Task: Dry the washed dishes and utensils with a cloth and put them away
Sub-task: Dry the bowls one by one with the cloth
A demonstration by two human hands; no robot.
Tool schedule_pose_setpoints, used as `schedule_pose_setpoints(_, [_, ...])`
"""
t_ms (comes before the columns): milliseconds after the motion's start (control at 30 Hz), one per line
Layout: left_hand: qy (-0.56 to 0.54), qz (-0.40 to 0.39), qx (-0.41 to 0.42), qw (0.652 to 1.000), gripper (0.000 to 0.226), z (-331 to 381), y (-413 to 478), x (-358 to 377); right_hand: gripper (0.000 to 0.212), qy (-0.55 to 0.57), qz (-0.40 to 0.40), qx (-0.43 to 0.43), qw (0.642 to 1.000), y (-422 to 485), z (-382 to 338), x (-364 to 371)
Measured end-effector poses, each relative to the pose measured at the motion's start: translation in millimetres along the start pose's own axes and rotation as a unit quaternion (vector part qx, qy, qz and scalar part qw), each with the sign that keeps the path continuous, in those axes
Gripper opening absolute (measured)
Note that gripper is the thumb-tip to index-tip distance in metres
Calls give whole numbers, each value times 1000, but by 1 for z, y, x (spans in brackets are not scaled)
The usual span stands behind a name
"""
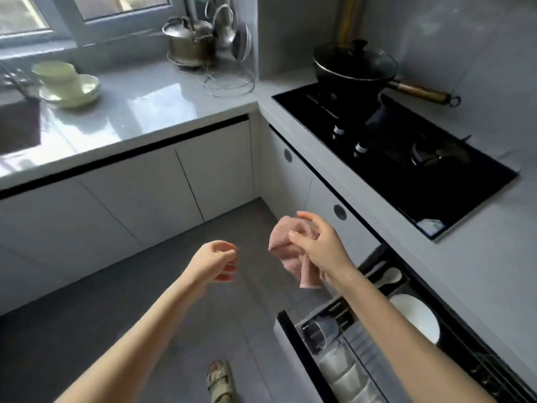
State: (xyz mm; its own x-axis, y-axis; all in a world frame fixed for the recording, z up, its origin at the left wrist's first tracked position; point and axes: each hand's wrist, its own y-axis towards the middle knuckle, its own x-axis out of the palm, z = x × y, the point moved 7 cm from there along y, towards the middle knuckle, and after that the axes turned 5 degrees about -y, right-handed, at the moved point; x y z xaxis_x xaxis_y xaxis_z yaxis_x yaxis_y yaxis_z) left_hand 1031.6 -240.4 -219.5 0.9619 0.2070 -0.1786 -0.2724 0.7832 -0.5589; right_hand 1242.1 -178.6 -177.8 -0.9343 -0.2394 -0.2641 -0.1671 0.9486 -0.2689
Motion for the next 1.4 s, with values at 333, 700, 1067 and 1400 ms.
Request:
schedule_pose_setpoints(333, [-61, 133, 54, 988, 19, 85, 93, -243, 32, 20, -59, -77, 995, 135, -164, 179])
schedule_pose_setpoints(700, [-157, 248, 76, 953, 16, 162, 230, -394, 25, 22, -171, -138, 975, 311, -287, 328])
schedule_pose_setpoints(1067, [-210, 377, 46, 901, 16, 245, 343, -538, 25, -34, -251, -164, 953, 492, -389, 459])
schedule_pose_setpoints(1400, [-166, 368, 27, 914, 13, 282, 474, -661, 24, -52, -233, -156, 958, 589, -425, 578])
